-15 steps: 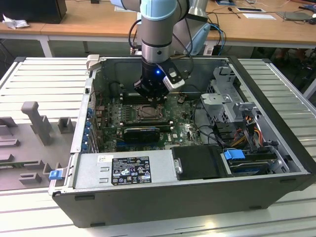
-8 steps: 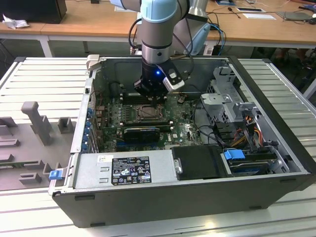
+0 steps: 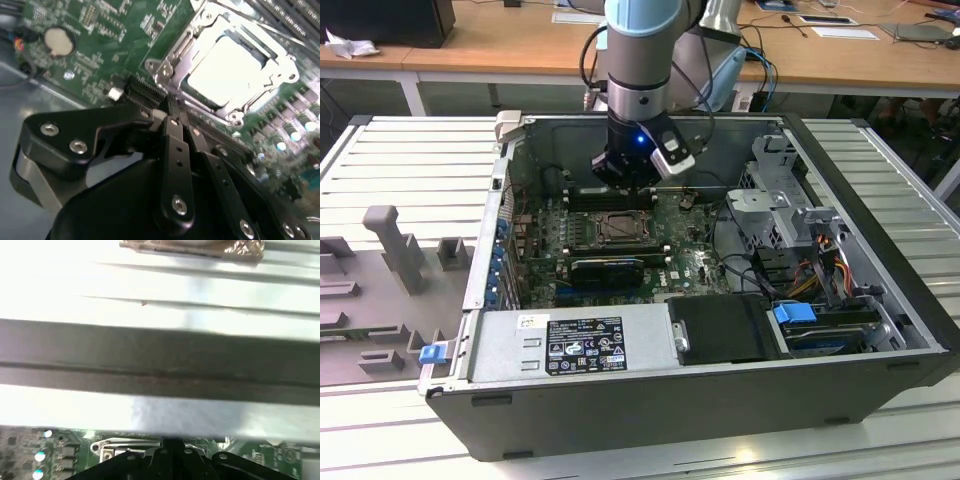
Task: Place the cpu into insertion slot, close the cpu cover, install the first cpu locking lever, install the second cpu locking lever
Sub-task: 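Install the first cpu locking lever, then install the second cpu locking lever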
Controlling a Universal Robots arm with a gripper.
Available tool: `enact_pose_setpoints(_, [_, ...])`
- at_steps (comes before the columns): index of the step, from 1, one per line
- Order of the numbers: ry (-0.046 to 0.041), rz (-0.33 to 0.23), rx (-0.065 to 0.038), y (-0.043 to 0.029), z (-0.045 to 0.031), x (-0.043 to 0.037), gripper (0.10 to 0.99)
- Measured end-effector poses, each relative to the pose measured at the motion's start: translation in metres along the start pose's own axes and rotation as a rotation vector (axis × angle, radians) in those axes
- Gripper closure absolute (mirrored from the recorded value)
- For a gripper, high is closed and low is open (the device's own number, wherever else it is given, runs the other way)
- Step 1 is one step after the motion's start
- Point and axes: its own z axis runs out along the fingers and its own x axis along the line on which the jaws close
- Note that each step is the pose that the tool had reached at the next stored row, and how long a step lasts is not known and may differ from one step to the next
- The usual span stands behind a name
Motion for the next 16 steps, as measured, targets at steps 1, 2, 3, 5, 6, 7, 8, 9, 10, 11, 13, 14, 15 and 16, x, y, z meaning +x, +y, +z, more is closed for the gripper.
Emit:
enact_pose_setpoints(1, [0.0,0.0,0.0,-0.0008,-0.0001,0.0,0.98])
enact_pose_setpoints(2, [0.0,0.0,0.0,-0.0015,-0.0002,0.0001,0.98])
enact_pose_setpoints(3, [-0.0001,0.0,0.0,-0.0024,-0.0003,0.0001,0.98])
enact_pose_setpoints(5, [0.0,0.0,0.0,-0.004,-0.0005,0.0003,0.98])
enact_pose_setpoints(6, [0.0,0.0,0.0,-0.0049,-0.0006,0.0003,0.98])
enact_pose_setpoints(7, [-0.0001,0.0,0.0,-0.0054,-0.0006,0.0003,0.98])
enact_pose_setpoints(8, [-0.0001,0.0,0.0,-0.0058,-0.0006,0.0004,0.98])
enact_pose_setpoints(9, [-0.0001,0.0,0.0,-0.0062,-0.0007,0.0004,0.98])
enact_pose_setpoints(10, [-0.0001,0.0,0.0,-0.0065,-0.0007,0.0004,0.98])
enact_pose_setpoints(11, [0.0,0.0,0.0,-0.0072,-0.0008,0.0004,0.98])
enact_pose_setpoints(13, [0.0,0.0,0.0,-0.0087,-0.0009,0.0005,0.98])
enact_pose_setpoints(14, [0.0,0.0,0.0,-0.01,-0.0011,0.0006,0.98])
enact_pose_setpoints(15, [0.0001,0.0,0.0,-0.0107,-0.0022,0.0007,0.98])
enact_pose_setpoints(16, [-0.0001,0.0,0.0,-0.0106,-0.0045,0.0006,0.98])
